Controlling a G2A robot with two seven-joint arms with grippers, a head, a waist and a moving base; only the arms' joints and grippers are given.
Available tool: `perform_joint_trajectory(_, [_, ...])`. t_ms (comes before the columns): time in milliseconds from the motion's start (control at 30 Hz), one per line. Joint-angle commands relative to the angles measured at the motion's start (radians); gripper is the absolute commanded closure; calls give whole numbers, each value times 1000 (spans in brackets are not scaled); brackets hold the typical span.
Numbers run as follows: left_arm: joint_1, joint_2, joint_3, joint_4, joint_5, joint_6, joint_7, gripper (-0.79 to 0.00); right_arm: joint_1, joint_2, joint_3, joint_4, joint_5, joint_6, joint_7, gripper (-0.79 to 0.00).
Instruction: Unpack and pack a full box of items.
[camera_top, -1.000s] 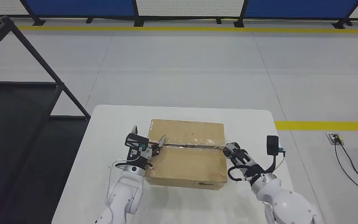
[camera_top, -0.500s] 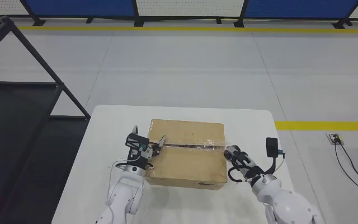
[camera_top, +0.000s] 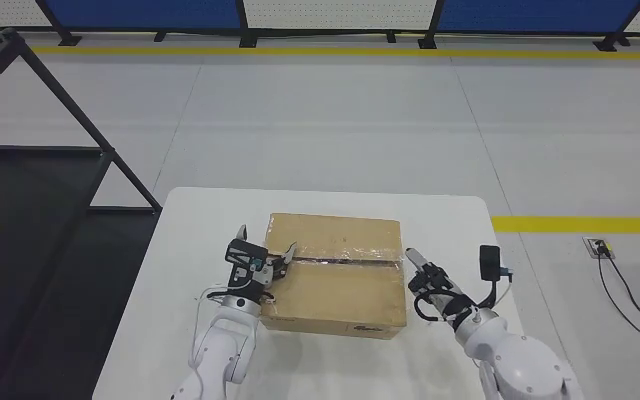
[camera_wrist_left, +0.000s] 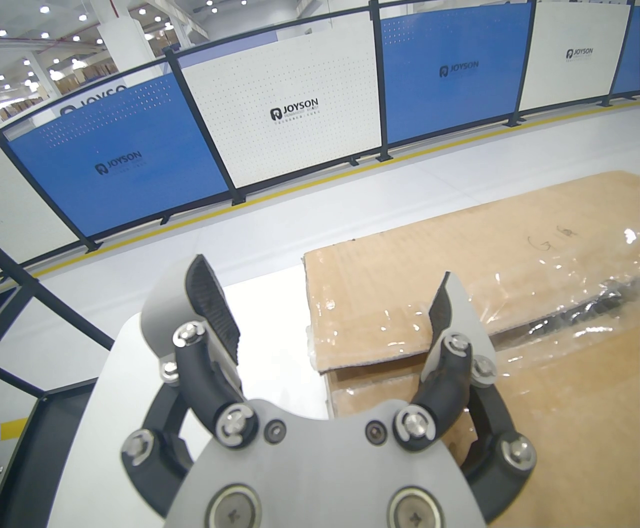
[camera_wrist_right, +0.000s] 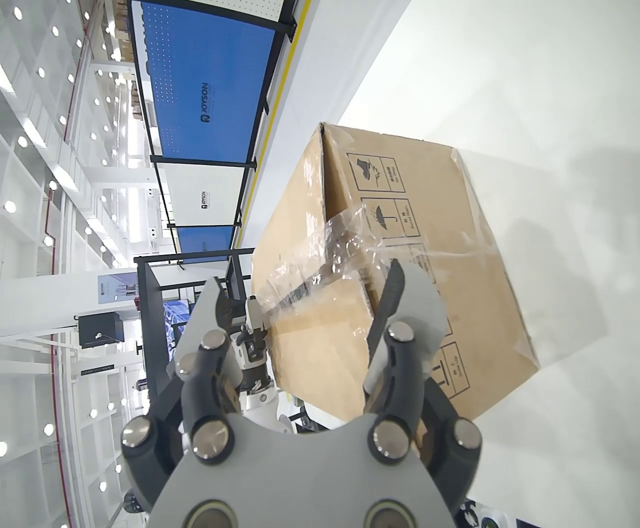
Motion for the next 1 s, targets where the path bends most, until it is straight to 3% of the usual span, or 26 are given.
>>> perform_joint_trajectory(0, [0,0,0,0,1,-1,-1,-785,2,1,4,2,7,0,-4,-711])
perform_joint_trajectory(100, [1,0,0,-1,4,-1,-1,-785,2,2,13,-1,23,-8,-35,-785])
perform_joint_trajectory(367, [17,0,-4,-23,7,10,14,-785,-35,-12,20,-70,141,-126,-239,-782])
perform_joint_trajectory(400, [20,0,-6,-29,7,11,16,-785,-38,-14,11,-74,166,-145,-253,-382])
perform_joint_trajectory(433, [23,0,-8,-33,5,13,18,-785,-37,-16,-1,-70,179,-155,-265,-237])
perform_joint_trajectory(467, [25,0,-11,-38,4,14,20,-785,-31,-18,-12,-64,194,-164,-276,0])
perform_joint_trajectory(833, [39,2,-34,-60,-8,22,24,-785,-25,-22,-23,-52,237,-179,-293,0])
perform_joint_trajectory(967, [39,1,-33,-63,-11,22,24,-785,-3,-19,-60,-27,218,-178,-246,0])
